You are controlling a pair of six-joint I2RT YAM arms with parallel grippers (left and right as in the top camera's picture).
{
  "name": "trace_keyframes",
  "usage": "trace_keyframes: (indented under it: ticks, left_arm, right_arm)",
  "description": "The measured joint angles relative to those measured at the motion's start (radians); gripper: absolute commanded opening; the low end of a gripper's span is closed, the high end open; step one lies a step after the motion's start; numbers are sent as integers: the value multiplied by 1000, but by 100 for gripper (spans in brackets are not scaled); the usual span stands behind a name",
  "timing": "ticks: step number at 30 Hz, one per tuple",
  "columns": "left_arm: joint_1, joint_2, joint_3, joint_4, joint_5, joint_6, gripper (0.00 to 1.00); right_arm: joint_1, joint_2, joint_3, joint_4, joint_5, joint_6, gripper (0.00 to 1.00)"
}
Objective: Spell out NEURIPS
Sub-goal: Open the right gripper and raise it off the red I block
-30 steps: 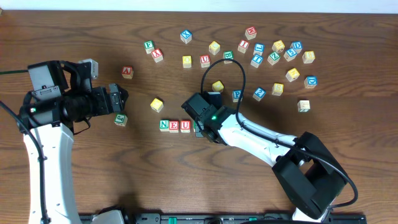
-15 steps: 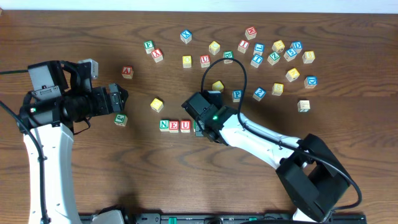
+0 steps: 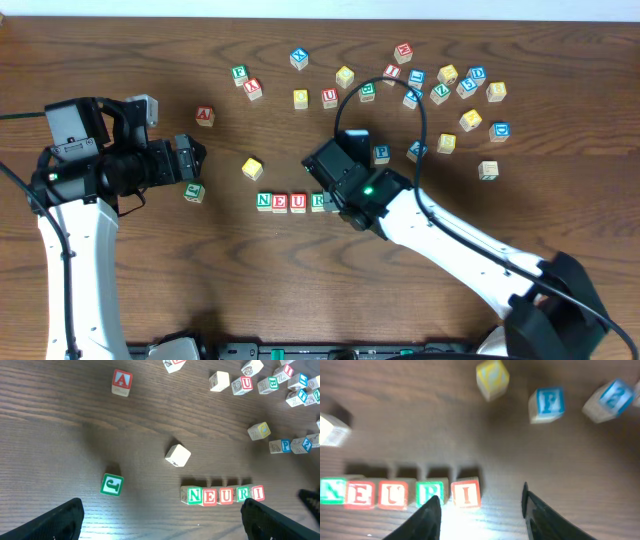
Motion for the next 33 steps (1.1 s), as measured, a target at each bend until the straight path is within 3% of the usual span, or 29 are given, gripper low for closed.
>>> trace_keyframes:
  ticks: [8, 12, 21, 26, 33]
  left_arm:
    - [0, 0, 0, 0, 0, 0, 99]
    - [0, 0, 0, 0, 0, 0, 99]
    - [0, 0, 0, 0, 0, 0, 99]
    - [0, 0, 0, 0, 0, 0, 99]
    - [0, 0, 0, 0, 0, 0, 99]
  right_arm:
    - [-19, -19, 183, -127, 56, -71, 51]
    - [-66, -20, 259, -187, 65, -105, 59]
    - [-175, -20, 314, -283, 60, -194, 64]
    - [-232, 11, 316, -293, 8, -233, 64]
    - [-272, 183, 317, -292, -75, -266, 58]
